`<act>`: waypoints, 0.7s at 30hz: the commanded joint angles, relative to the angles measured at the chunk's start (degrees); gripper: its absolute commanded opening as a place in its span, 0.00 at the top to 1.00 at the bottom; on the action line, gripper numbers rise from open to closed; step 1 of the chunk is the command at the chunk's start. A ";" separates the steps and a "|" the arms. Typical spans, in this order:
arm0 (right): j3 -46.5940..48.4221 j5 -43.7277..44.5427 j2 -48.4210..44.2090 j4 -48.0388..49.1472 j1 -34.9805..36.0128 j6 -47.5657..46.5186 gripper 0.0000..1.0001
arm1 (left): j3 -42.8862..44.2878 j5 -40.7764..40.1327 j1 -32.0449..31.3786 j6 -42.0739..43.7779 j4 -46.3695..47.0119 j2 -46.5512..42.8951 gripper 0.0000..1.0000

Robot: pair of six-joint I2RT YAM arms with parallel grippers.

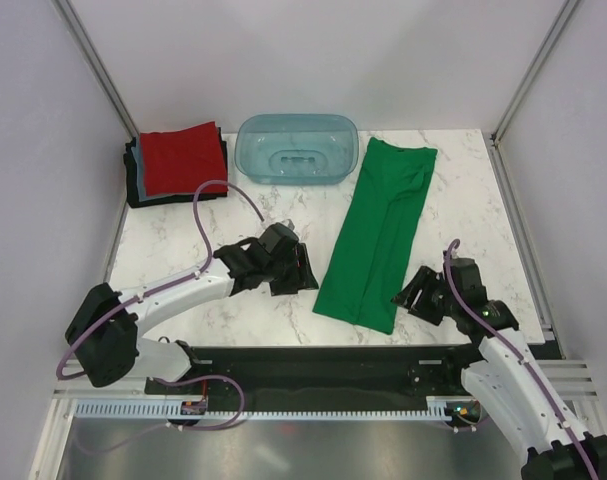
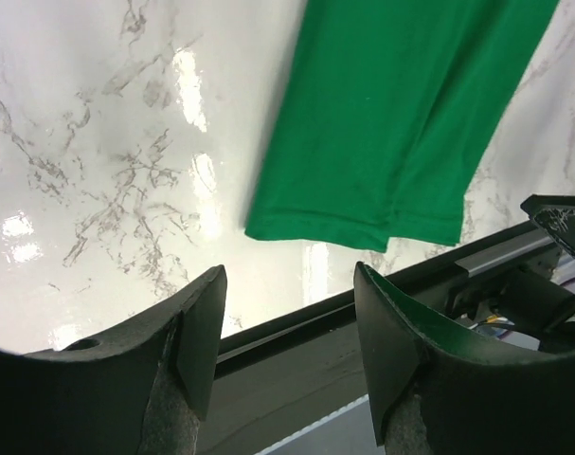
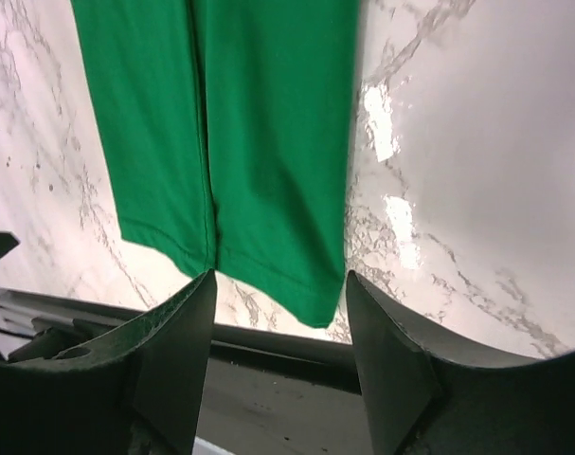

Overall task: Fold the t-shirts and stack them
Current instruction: Fold the tshirt

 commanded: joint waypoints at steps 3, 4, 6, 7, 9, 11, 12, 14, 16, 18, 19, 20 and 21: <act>-5.01 -5.92 -2.32 1.00 0.65 3.58 0.38 | -3.75 -0.32 0.13 0.04 6.52 0.15 0.37; -5.28 -5.58 -2.41 0.65 0.74 3.50 0.39 | -4.19 -0.31 0.13 -0.05 6.70 0.76 0.38; -6.86 -5.13 -3.11 0.55 1.27 3.67 0.39 | -4.64 -0.22 0.13 -0.14 7.14 1.56 0.38; -7.39 -5.05 -3.20 0.64 1.36 3.58 0.40 | -5.25 -0.05 0.13 -0.22 7.40 1.82 0.38; -9.14 -5.22 -2.24 1.34 1.62 3.58 0.42 | -5.95 0.30 0.13 -0.49 8.72 2.70 0.39; -10.38 -6.18 -1.71 2.48 2.23 4.02 0.44 | -7.01 0.83 0.13 -0.93 10.47 3.66 0.39; -11.52 -6.36 -1.36 3.79 2.41 4.28 0.45 | -7.45 1.35 0.04 -1.19 11.26 4.02 0.39; -12.14 -5.58 -1.09 4.07 3.02 4.46 0.48 | -8.15 1.97 0.04 -1.46 12.75 5.16 0.40; -12.67 -5.31 -1.18 4.86 3.38 4.72 0.51 | -8.59 2.41 -0.05 -1.54 13.64 5.95 0.40; -13.63 -5.66 -0.91 6.26 3.90 5.51 0.55 | -8.77 3.20 -0.22 -1.54 15.05 7.27 0.41; -13.81 -5.66 -0.65 6.61 4.17 5.69 0.56 | -8.86 3.47 -0.31 -1.63 15.57 7.71 0.41; -13.73 -5.49 -0.30 6.71 4.69 5.78 0.58 | -9.03 3.73 -0.57 -1.72 16.01 8.15 0.42; -13.64 -5.31 -0.12 7.05 4.87 5.87 0.59 | -9.03 3.73 -1.10 -1.81 16.80 9.11 0.42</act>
